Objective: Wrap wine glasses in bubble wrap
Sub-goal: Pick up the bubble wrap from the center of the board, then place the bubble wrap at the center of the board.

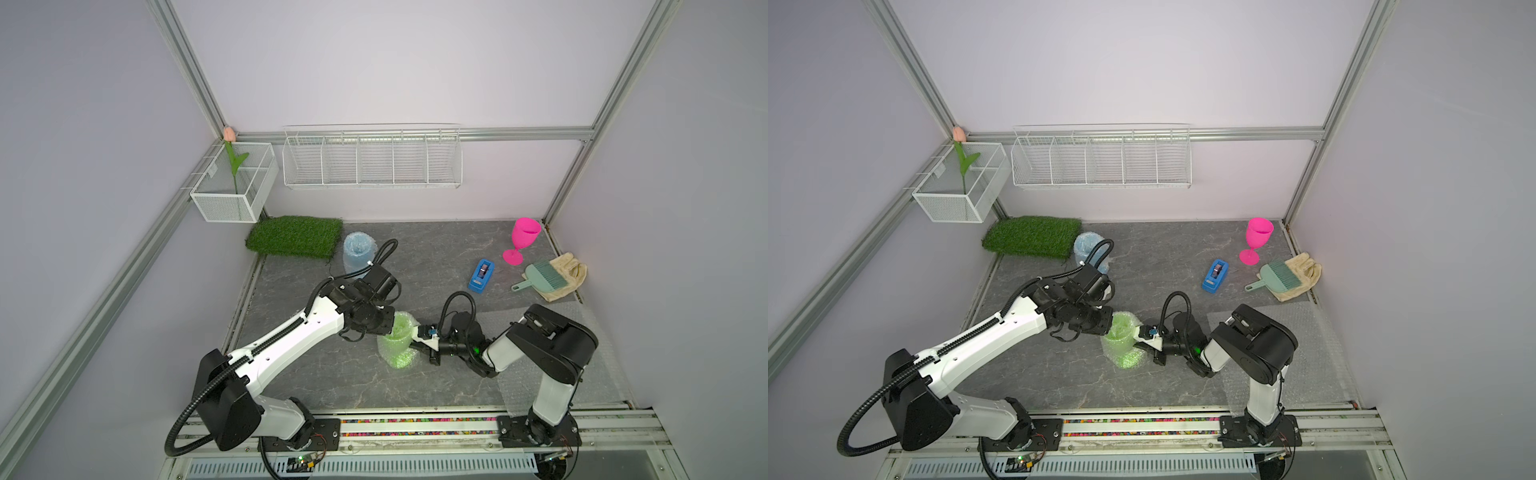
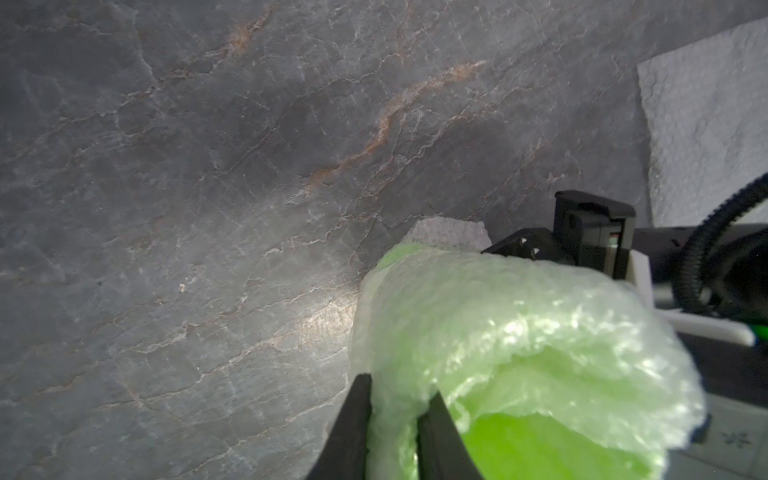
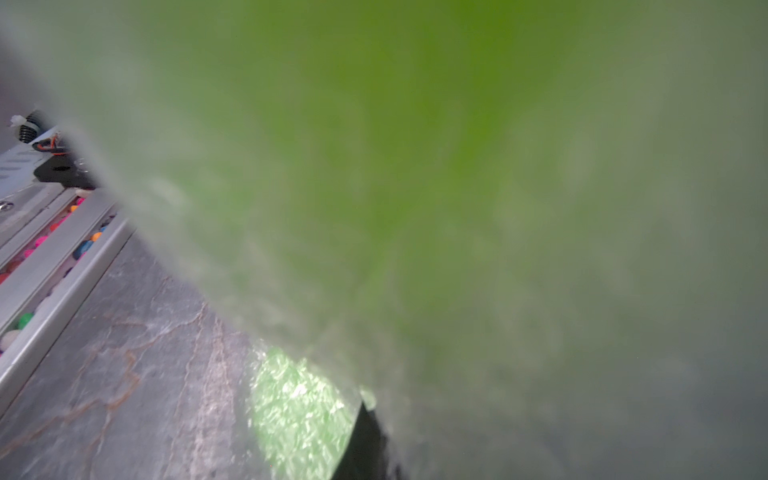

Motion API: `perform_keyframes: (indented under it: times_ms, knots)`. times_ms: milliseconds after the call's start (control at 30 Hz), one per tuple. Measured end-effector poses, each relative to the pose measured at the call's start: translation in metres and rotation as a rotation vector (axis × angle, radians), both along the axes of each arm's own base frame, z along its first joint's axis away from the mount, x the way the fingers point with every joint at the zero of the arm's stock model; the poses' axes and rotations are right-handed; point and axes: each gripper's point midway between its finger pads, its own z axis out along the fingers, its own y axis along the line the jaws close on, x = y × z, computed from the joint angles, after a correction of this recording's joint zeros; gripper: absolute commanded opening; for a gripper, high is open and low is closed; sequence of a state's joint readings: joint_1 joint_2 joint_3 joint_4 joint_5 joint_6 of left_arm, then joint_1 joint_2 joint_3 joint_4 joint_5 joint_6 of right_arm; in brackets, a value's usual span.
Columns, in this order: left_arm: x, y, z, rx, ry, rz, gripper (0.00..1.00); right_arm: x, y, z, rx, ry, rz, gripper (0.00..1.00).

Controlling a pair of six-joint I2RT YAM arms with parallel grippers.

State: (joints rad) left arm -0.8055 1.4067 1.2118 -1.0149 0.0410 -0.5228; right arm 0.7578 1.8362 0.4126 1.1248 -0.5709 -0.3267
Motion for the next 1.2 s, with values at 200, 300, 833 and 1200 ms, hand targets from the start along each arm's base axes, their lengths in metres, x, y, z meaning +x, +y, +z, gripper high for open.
perform_keyframes:
  times_ms: [200,300,833,1200]
  knots:
    - [0.013,0.003,0.008,0.077,-0.020,0.011,0.07,0.005,-0.005,0.009,-0.020,0.002,-0.043,0.27]
    - [0.028,0.003,0.022,0.121,-0.060,0.021,0.07,0.010,-0.013,0.019,-0.046,0.006,-0.082,0.42]
    - [0.184,0.002,0.078,0.209,-0.251,0.051,0.03,-0.003,-0.049,0.049,-0.140,0.106,-0.193,0.35]
    - [0.256,-0.020,0.049,0.221,-0.269,-0.001,0.02,-0.019,-0.058,0.047,-0.203,0.161,-0.199,0.35]
